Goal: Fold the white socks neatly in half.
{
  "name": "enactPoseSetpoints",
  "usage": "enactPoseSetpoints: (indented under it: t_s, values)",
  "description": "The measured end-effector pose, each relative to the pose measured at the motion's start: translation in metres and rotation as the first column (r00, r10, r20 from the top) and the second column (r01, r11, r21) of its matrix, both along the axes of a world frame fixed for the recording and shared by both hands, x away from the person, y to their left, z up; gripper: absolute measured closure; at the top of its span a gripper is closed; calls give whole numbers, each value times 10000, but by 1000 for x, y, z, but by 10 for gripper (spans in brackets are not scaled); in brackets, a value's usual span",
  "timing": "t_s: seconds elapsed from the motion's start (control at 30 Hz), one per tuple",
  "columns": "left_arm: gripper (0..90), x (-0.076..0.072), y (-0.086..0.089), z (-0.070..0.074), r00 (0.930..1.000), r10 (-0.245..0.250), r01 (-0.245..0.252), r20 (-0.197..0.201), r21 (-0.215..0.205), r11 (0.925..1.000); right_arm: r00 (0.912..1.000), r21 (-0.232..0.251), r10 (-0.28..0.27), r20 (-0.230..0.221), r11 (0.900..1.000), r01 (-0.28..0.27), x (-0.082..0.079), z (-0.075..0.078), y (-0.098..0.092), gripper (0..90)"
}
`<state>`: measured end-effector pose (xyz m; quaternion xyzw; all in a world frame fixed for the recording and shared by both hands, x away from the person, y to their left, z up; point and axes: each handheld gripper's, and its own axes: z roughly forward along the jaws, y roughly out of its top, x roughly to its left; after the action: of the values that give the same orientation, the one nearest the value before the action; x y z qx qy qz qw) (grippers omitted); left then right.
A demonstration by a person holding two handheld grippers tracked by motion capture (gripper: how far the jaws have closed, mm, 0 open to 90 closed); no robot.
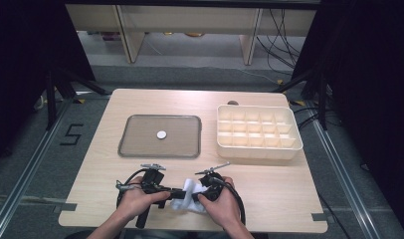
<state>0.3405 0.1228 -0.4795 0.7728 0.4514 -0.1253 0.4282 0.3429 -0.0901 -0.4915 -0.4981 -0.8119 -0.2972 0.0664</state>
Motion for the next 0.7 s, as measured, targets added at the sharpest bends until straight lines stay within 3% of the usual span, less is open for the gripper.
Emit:
enactPoseSetpoints:
  t_s: [0.07, 0.1, 0.17, 0.23, 0.27, 0.3, 0.33, 0.37, 0.43, 0.53, 0.57, 0.67, 0.7]
  values:
    - [814, 0, -1, 0, 10000, -66, 67, 49, -165, 9998, 9997, 87, 168, 155, 9998, -170, 1, -1, -1, 900]
    - [815, 1, -2, 0, 9998, -186, 186, 10, -279, 9994, 10000, 61, -9, -29, 10000, 10, 0, 0, -1, 900]
    - [817, -1, -4, 3, 10000, -6, 6, 8, -55, 10000, 10000, 101, -35, -55, 9999, 36, -1, 0, 0, 900]
    - [819, 0, -6, 2, 9999, -50, 54, 129, -305, 9995, 9998, 171, 137, 171, 9998, -140, 0, -1, 0, 900]
    - [819, 0, -6, 2, 9999, -50, 54, 129, -305, 9995, 9998, 171, 137, 171, 9998, -140, 0, -1, 0, 900]
    - [820, -1, -6, 5, 9999, -105, 106, 71, -39, 9999, 10000, 73, 1, 40, 10000, -2, 0, -1, 0, 900]
    - [821, -1, -6, 5, 9999, -105, 106, 71, -39, 9999, 10000, 73, 1, 40, 10000, -2, 0, -1, 0, 900]
    - [821, 0, -8, 4, 9998, -127, 131, 148, -298, 9995, 10000, 4, -28, 95, 10000, 28, -1, -1, 1, 900]
    - [823, 0, -8, 5, 9997, -154, 156, 207, -97, 9998, 10000, 26, -37, 91, 10000, 36, -1, -1, 1, 900]
    - [823, 0, -9, 5, 9997, -159, 162, 202, -116, 9998, 9999, 6, -31, 129, 10000, 31, -1, -1, 2, 900]
    - [822, 1, -9, 4, 9995, -238, 245, 194, -379, 9990, 9999, 27, -23, 98, 10000, 23, -2, 0, 2, 900]
    - [822, 0, -9, 5, 9995, -142, 145, 274, -112, 9998, 9999, 115, 18, 157, 9999, -20, -1, 0, 1, 900]
    - [822, 0, -8, 6, 9993, -149, 151, 336, -62, 9999, 9990, 145, 30, 442, 9999, -37, -2, 4, -1, 900]
